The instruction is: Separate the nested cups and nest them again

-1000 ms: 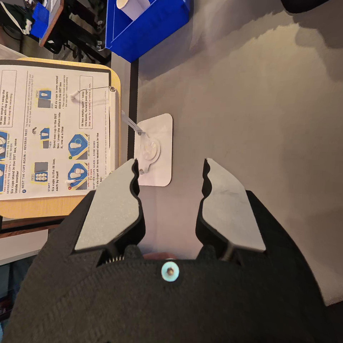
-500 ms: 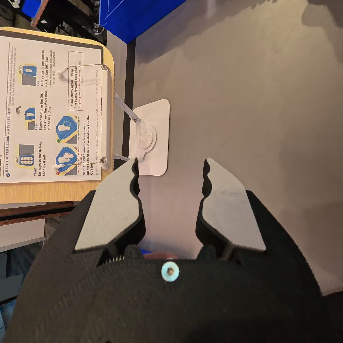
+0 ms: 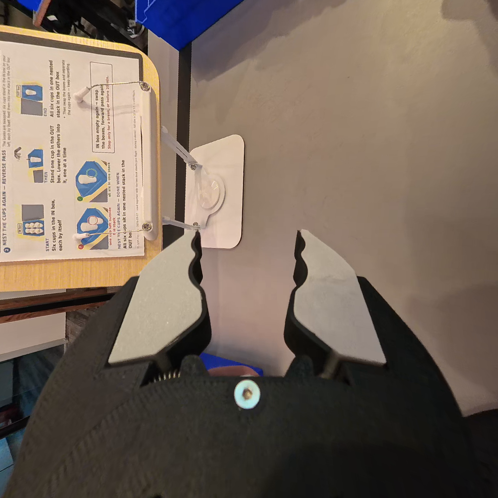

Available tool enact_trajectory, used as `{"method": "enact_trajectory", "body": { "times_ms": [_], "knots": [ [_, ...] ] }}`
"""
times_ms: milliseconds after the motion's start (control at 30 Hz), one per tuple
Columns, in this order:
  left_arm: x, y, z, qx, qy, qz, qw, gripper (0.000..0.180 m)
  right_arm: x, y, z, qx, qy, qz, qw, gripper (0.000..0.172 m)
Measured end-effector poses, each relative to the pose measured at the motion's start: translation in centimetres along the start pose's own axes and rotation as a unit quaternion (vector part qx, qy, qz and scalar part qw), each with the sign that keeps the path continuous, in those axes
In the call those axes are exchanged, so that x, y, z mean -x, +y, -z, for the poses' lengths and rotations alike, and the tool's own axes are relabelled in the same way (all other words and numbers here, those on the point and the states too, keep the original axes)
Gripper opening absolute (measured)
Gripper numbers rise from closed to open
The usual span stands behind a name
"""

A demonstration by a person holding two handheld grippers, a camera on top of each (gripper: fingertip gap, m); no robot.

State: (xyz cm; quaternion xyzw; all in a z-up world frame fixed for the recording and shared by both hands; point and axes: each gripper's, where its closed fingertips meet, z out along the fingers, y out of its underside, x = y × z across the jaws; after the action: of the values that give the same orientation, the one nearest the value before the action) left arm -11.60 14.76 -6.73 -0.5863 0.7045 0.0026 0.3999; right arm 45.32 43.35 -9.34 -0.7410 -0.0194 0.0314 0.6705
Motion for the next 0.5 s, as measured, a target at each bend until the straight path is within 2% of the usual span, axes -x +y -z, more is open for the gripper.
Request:
{"method": "enact_trajectory", "body": {
  "times_ms": [133,267,500],
  "knots": [
    [0.2,0.7,0.3,0.008,-0.005,0.006,1.000,0.066,-0.1,-0.7,0.4,-0.001,0.011,0.013,1.000,0.123],
    [0.4,1.8,0.6,0.020,-0.013,0.017,1.000,0.067,0.2,-2.4,1.2,-0.028,0.013,0.016,0.999,0.120],
    [0.4,4.1,2.1,0.049,-0.032,0.033,0.998,0.067,2.5,-8.5,3.8,-0.070,0.009,0.044,0.997,0.115]
  ]
}}
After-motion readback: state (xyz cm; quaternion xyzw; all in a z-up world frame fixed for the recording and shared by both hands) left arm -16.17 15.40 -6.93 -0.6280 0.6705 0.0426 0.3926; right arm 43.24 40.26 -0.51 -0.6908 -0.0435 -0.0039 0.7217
